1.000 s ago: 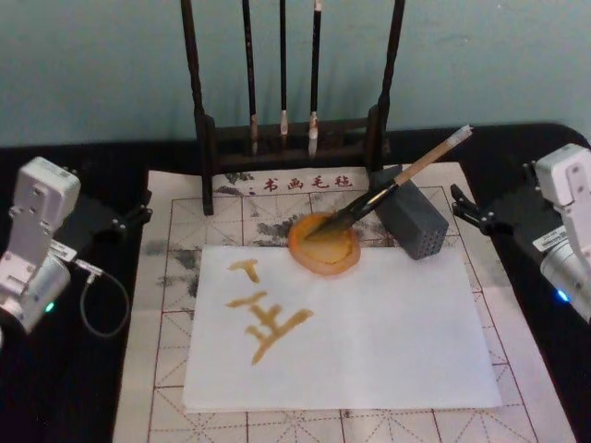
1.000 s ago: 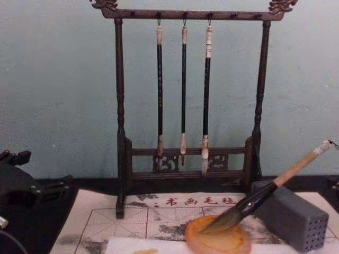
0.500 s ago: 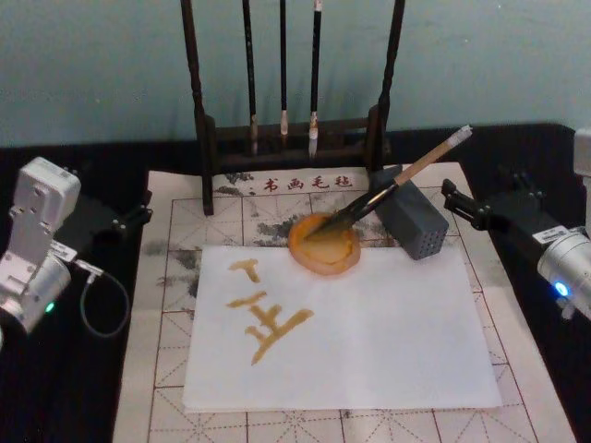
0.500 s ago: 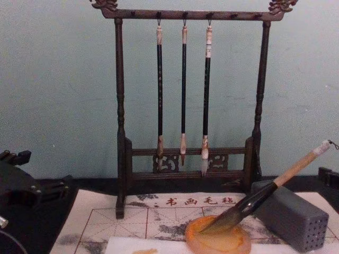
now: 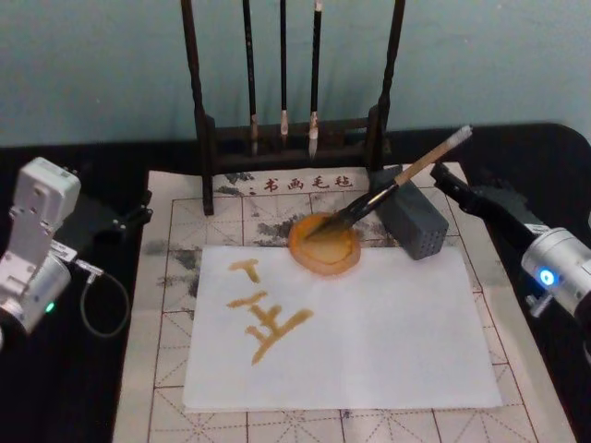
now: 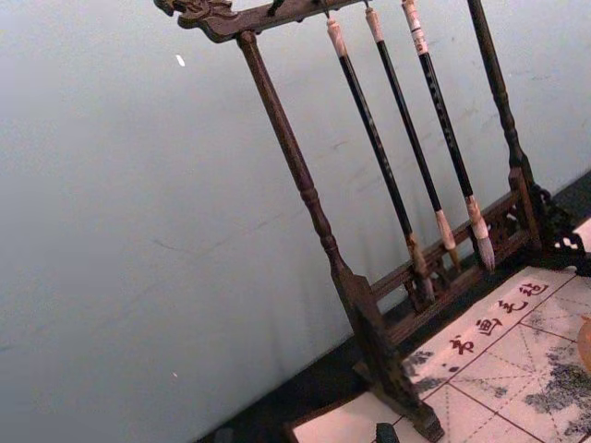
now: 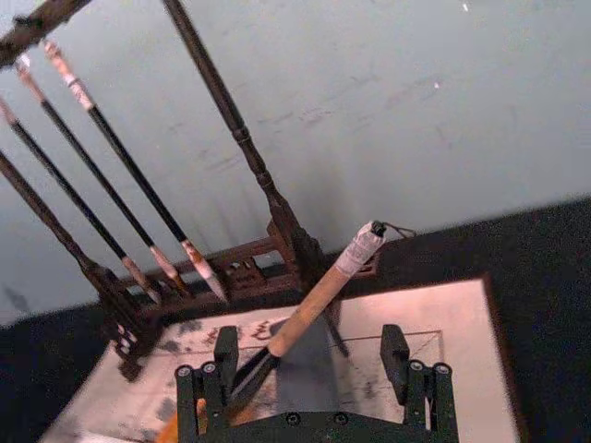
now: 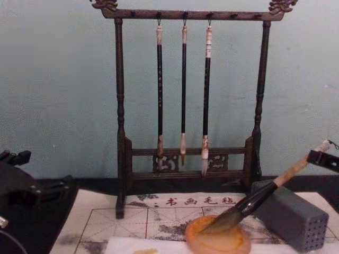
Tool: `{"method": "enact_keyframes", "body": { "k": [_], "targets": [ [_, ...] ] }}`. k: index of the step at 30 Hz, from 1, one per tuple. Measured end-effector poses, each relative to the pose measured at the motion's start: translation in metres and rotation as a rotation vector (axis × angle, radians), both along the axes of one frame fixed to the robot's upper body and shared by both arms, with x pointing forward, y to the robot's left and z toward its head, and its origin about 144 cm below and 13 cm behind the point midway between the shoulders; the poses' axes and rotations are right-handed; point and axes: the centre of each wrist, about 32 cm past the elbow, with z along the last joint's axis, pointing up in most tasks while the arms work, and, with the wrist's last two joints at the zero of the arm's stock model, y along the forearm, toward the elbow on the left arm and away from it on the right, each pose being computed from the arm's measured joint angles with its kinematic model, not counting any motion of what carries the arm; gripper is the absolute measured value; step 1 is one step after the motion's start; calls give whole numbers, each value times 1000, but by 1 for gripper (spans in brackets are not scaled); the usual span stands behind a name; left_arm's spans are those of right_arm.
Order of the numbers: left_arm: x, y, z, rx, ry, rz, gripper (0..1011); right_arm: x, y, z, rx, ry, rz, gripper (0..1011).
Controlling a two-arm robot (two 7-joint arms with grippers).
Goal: Pick up the brush from the inkstone, write on the paper, then place the brush back to its original position.
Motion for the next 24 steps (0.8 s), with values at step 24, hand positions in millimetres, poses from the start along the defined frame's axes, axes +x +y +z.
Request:
{"method": "enact_keyframes", "body": {
  "k": [24],
  "targets": [
    [0, 0, 0, 0, 0, 0, 1001, 21, 15, -2, 311, 159, -26, 1002]
  ]
}}
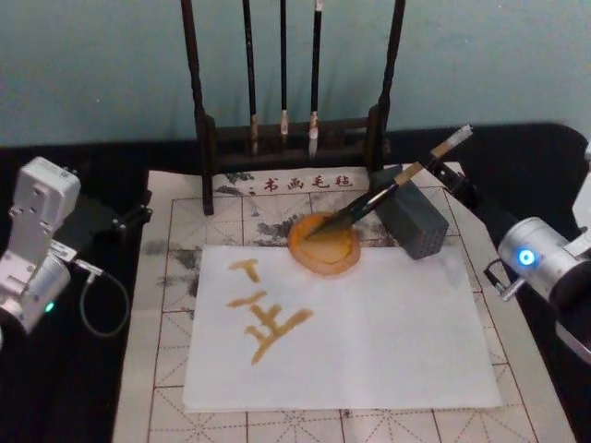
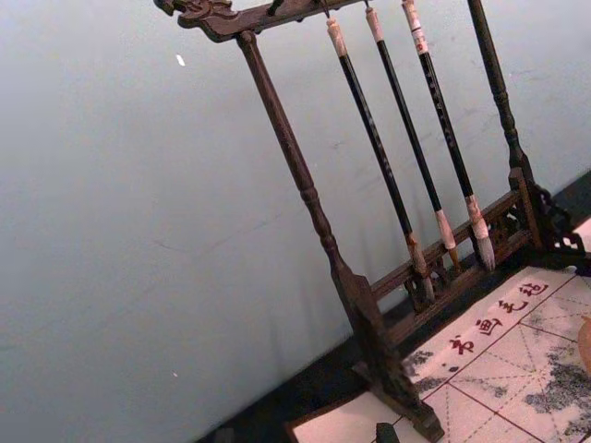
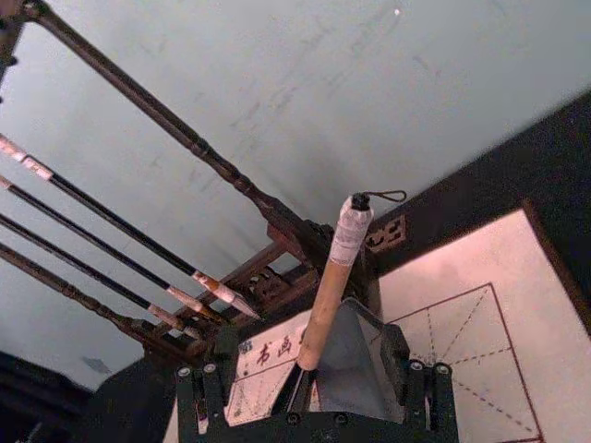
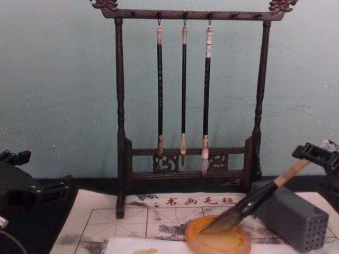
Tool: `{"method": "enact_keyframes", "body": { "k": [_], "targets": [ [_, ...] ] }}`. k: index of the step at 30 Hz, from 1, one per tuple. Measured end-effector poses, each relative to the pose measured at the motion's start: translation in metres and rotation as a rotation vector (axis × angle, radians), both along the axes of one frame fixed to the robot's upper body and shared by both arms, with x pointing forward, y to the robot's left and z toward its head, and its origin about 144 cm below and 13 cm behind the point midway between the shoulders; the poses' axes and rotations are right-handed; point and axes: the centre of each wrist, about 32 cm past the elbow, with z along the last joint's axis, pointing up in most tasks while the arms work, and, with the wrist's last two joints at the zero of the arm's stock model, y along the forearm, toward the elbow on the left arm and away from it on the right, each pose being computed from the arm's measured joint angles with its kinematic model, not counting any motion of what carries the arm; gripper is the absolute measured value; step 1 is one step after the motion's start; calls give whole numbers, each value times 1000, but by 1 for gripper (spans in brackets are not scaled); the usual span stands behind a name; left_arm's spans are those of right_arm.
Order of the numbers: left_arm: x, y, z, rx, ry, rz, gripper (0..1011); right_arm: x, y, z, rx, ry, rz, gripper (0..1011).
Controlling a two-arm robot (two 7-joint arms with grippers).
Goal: Pick up the brush from the inkstone, write on the paper, then place the brush back to its original position.
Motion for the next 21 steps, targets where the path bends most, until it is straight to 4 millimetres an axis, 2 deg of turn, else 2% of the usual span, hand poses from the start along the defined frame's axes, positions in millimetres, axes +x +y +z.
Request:
{"method": "enact_keyframes", "body": {
  "k": [21],
  "targets": [
    [0, 0, 0, 0, 0, 0, 1001, 28, 16, 0, 69, 52, -4, 1002]
  ]
}}
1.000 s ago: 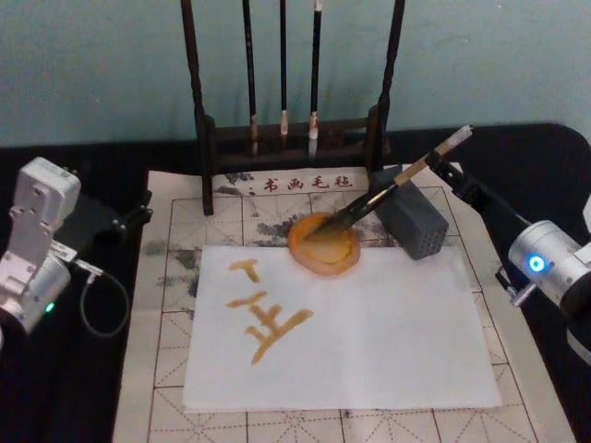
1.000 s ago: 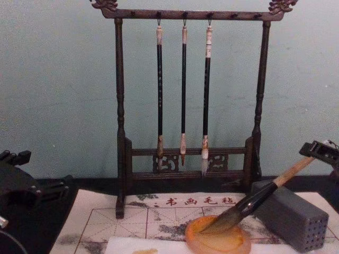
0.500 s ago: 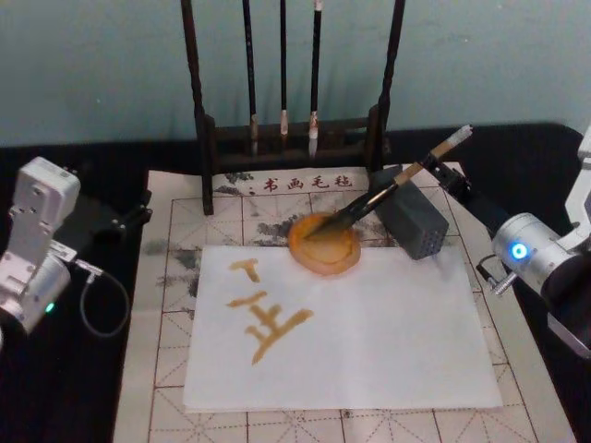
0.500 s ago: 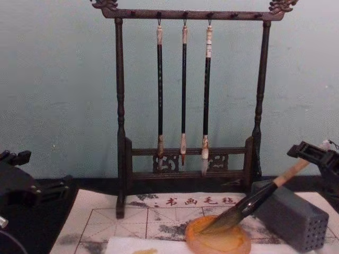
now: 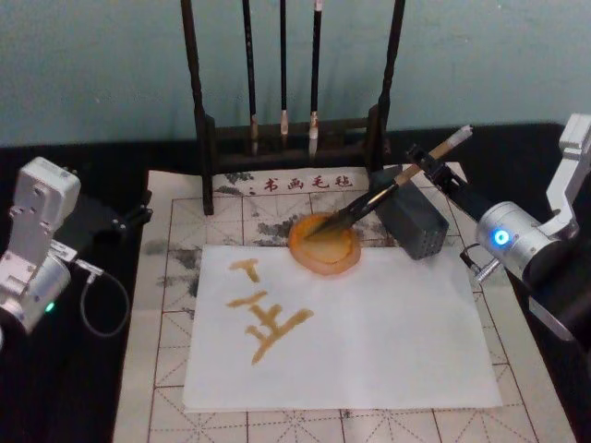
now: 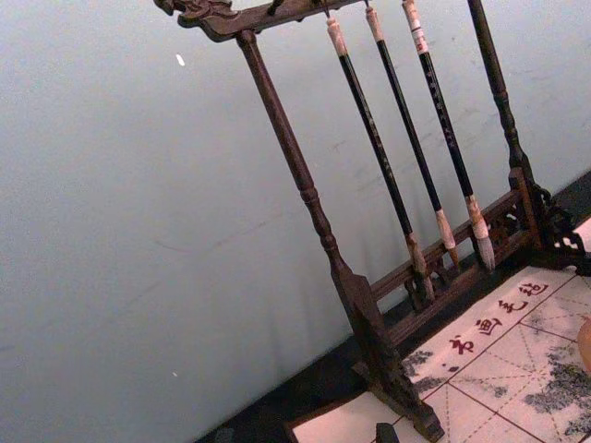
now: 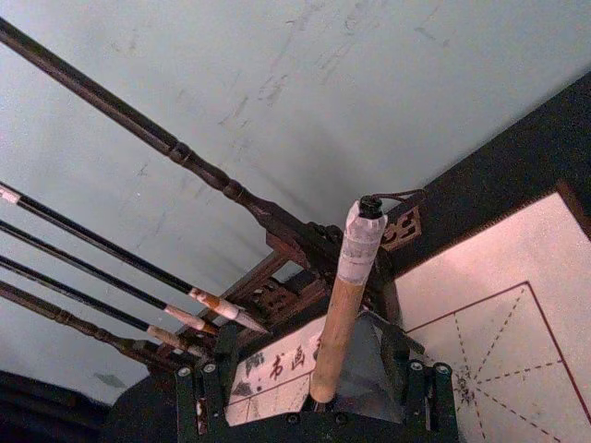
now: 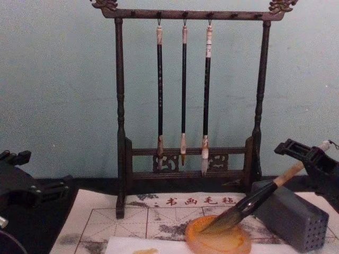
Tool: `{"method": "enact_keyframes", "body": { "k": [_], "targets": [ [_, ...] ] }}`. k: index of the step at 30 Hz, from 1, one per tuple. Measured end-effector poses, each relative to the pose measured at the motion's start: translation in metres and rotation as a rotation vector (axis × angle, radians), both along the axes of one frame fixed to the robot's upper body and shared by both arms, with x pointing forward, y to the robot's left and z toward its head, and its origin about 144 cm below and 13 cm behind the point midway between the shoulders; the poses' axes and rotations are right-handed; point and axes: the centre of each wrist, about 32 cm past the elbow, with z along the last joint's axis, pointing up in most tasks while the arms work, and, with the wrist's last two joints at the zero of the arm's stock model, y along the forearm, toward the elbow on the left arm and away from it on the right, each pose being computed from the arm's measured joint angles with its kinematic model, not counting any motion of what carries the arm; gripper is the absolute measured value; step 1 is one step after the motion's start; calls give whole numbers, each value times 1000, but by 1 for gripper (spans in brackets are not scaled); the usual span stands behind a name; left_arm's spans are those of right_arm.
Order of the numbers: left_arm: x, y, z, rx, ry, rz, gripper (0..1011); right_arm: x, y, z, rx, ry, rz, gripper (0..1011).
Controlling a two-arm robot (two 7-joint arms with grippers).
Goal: Pick up the brush from the inkstone, write on the paper, then place the brush back to its original position.
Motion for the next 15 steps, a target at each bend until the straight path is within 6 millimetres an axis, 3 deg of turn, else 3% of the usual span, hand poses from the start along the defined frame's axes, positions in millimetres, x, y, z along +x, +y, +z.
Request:
{"method": "enact_keyframes", "body": {
  "k": [15],
  "targets": [
    [0, 0, 0, 0, 0, 0, 1001, 7, 3, -1, 11, -4, -12, 1002]
  ]
}}
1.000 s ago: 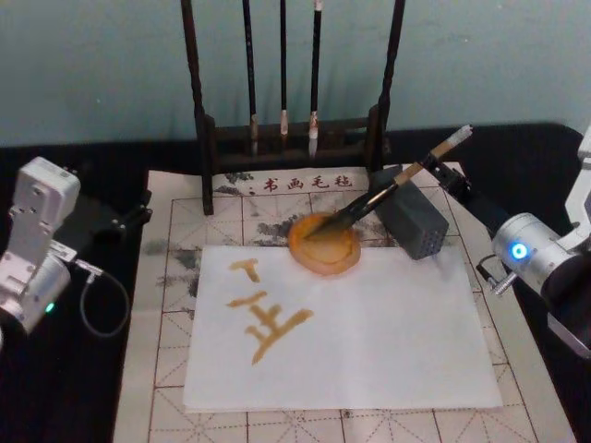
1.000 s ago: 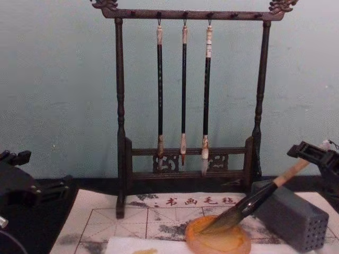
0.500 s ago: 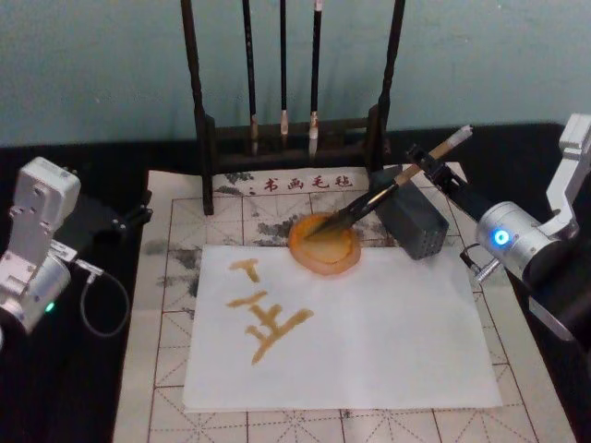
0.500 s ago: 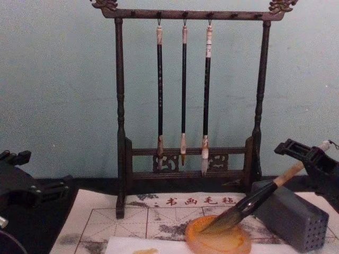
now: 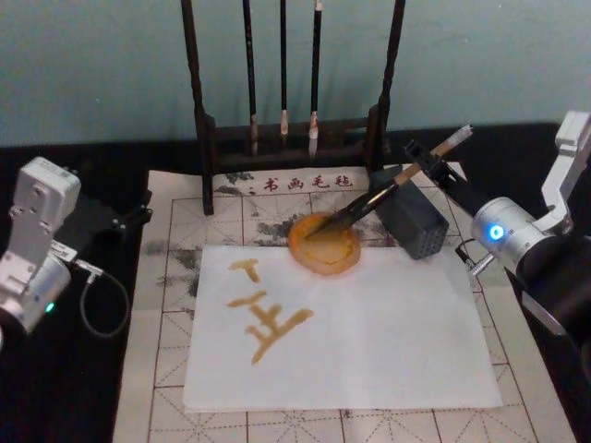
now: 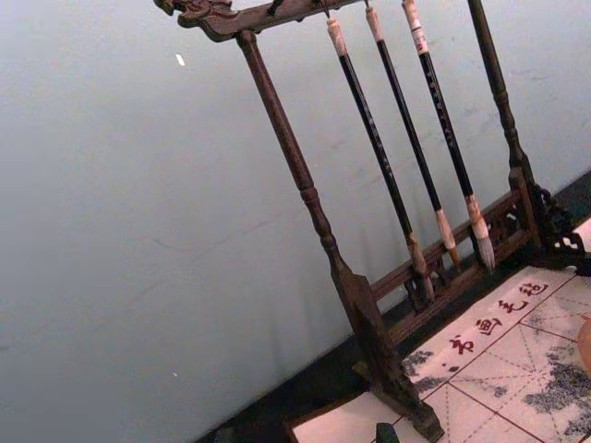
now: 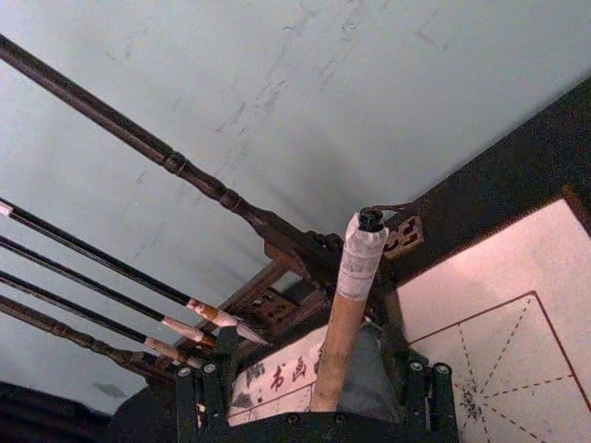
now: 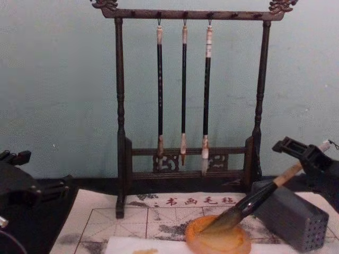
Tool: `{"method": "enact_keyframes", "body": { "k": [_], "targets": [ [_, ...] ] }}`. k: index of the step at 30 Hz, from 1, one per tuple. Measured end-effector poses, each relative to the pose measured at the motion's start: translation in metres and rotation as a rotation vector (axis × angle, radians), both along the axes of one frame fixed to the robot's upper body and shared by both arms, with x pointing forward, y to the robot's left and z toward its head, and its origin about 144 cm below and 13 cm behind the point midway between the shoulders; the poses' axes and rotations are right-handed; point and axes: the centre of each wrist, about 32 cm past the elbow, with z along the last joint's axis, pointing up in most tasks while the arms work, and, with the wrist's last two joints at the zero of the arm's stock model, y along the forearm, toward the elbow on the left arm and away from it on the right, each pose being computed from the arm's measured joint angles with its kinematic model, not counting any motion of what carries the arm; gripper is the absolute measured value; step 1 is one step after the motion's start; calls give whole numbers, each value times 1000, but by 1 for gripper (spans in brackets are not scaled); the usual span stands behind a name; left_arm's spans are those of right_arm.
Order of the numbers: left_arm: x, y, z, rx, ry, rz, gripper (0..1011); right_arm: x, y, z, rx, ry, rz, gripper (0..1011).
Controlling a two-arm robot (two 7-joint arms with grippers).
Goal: Pick up the brush from the inkstone, write on the paper, then place the brush back to its original position.
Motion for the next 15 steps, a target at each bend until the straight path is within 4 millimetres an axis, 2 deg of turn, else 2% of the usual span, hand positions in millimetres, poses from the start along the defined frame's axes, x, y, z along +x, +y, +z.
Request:
{"method": "enact_keyframes", "body": {
  "k": [15],
  "targets": [
    [0, 0, 0, 0, 0, 0, 1001, 0, 0, 0, -1, -1, -4, 1002]
  ]
}}
